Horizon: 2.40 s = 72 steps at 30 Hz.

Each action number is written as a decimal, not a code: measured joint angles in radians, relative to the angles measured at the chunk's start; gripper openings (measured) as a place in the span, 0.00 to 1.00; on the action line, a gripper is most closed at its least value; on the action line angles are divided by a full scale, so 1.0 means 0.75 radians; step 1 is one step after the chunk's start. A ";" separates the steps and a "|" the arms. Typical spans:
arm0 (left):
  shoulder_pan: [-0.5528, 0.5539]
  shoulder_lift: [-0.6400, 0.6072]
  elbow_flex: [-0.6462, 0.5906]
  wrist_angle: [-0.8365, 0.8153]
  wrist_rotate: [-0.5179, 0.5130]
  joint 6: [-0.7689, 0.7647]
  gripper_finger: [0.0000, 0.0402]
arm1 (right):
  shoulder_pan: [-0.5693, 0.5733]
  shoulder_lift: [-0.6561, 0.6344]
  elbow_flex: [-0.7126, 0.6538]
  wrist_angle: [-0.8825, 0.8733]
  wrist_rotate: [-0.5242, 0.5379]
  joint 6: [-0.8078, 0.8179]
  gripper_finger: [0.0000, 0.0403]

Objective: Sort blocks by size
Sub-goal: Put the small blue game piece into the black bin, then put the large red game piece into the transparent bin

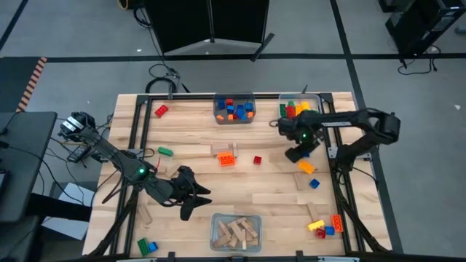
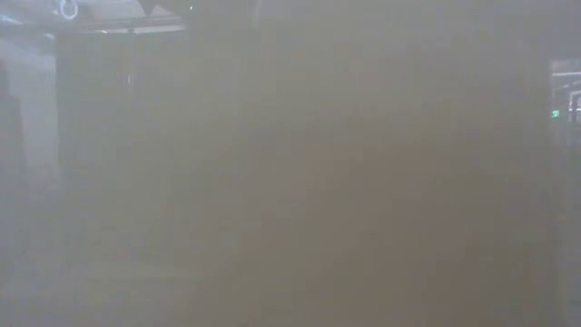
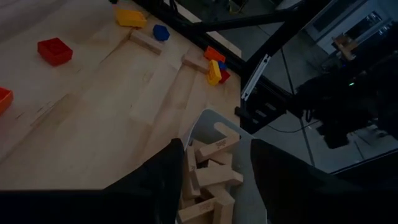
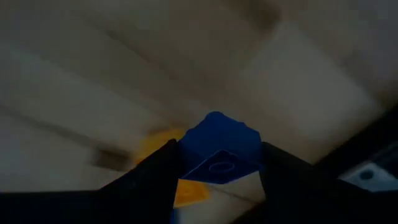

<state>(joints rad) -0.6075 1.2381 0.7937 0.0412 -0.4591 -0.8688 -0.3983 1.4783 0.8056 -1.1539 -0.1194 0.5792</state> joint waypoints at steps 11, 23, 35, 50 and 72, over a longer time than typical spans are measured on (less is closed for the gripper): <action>0.000 0.000 0.000 0.001 0.000 0.001 0.48 | 0.001 -0.031 0.542 0.239 -0.002 -0.044 0.53; 0.016 -0.001 0.000 0.022 0.019 -0.078 0.48 | -0.087 0.634 1.366 0.254 0.059 -0.333 0.55; 0.372 -0.001 0.000 -0.132 0.570 0.012 0.48 | -0.240 0.920 1.542 0.195 0.053 -0.383 0.59; 0.985 -0.003 0.000 -0.501 1.281 0.592 0.48 | -0.255 0.905 1.539 0.135 0.053 -0.389 0.65; 1.623 -0.073 0.000 -0.916 0.615 1.248 0.48 | -0.149 0.613 1.539 -0.074 0.275 -0.071 0.73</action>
<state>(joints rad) 0.6101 1.1831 0.7937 -0.6459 0.0022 0.0669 -0.5101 1.9379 1.9598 -1.2097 0.0868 0.5260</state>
